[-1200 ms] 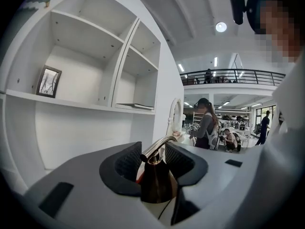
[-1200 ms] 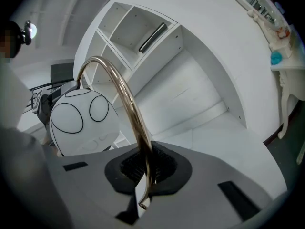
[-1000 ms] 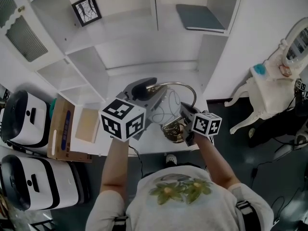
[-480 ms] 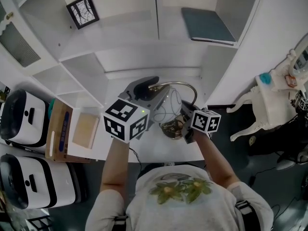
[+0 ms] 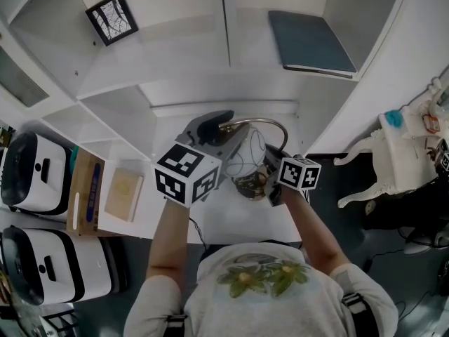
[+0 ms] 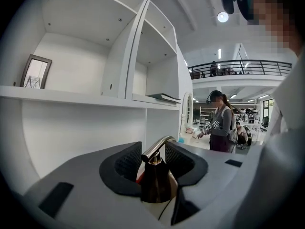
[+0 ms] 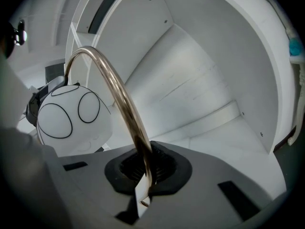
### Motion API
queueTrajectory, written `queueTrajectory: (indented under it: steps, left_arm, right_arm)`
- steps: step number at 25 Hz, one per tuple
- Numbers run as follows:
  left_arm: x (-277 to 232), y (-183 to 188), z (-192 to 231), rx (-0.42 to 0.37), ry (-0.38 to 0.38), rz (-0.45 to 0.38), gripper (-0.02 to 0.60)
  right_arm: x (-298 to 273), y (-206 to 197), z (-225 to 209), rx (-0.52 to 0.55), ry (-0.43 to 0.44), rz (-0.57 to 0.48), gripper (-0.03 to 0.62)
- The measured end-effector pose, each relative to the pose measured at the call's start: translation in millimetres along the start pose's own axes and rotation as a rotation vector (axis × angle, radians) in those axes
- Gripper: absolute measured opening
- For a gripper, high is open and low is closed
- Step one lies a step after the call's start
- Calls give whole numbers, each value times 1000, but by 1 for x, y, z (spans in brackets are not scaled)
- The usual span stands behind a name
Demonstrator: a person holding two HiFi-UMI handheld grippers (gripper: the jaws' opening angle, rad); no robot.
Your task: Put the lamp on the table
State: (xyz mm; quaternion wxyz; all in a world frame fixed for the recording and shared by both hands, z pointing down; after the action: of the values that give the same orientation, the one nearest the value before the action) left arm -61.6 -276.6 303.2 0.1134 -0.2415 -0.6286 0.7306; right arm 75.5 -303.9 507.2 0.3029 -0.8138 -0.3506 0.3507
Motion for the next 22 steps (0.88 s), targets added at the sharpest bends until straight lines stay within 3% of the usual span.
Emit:
queueTrajectory:
  steps: [22]
  left_arm:
    - [-39,-26,43,-15,-20,50,169]
  right_arm:
    - [-57,-2,-36,-35,-36,35,29]
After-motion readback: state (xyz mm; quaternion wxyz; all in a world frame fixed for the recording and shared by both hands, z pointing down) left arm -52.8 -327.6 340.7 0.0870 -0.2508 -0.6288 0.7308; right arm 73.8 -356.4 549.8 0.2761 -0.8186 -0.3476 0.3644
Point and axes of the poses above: the fingertips, and each gripper's own axes: x backward along the fingers, z to its left, y out of its top, the point moved 6 cm from there along x, backward along the fingers, and after that the axes turned 13 degrees about -y, right-handed, at the moved point
